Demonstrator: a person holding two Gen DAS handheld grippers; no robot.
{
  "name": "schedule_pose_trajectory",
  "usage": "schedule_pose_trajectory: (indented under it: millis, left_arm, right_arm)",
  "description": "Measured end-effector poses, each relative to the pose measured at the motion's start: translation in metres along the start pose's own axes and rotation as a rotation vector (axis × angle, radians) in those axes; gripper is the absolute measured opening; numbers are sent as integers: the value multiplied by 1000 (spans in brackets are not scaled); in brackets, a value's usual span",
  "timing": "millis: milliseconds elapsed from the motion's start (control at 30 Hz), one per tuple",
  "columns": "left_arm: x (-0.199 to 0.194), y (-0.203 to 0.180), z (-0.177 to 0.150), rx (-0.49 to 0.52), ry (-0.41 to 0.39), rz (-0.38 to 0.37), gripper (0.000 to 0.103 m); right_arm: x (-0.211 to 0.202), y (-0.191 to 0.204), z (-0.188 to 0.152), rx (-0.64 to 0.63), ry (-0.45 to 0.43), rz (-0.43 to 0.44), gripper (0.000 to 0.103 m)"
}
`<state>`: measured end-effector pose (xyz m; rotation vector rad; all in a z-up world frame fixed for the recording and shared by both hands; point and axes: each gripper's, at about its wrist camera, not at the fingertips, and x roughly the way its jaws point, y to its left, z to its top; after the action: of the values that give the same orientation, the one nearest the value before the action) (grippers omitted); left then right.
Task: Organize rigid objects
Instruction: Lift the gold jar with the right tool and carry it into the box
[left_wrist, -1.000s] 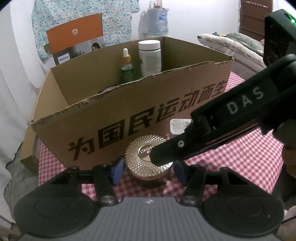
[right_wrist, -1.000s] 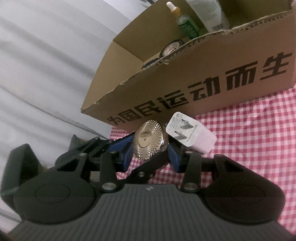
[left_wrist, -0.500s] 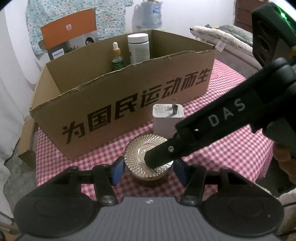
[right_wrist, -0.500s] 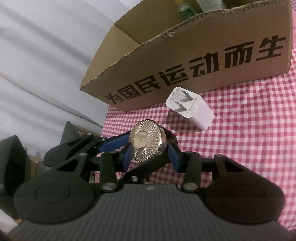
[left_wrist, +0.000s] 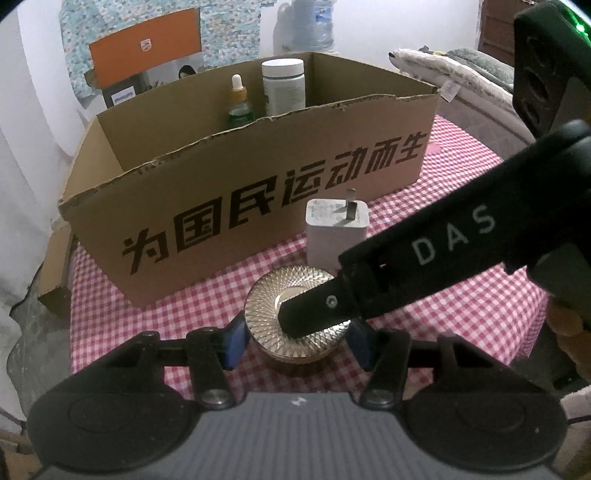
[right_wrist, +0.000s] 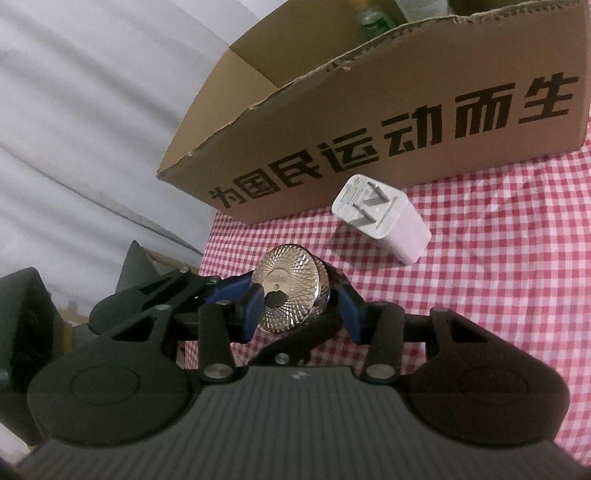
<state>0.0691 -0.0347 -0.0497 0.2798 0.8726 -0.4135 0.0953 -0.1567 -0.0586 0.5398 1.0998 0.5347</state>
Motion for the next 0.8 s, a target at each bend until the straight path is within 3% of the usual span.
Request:
schedule_pose_trajectory:
  millis: [200, 400, 633, 800]
  left_arm:
    - [-25, -3, -2, -7, -26, 23, 57]
    - [-60, -2, 15, 0, -109, 66, 57]
    - [-90, 2, 58, 12, -208, 107, 57]
    - [-86, 3, 100, 28, -242, 110, 57]
  right_arm:
    - [-12, 16, -7, -41, 1, 7, 46]
    - [-37, 44, 3, -109, -45, 43, 46]
    - [-70, 77, 37, -223, -123, 68, 48]
    - [-89, 83, 76, -270, -159, 59, 49]
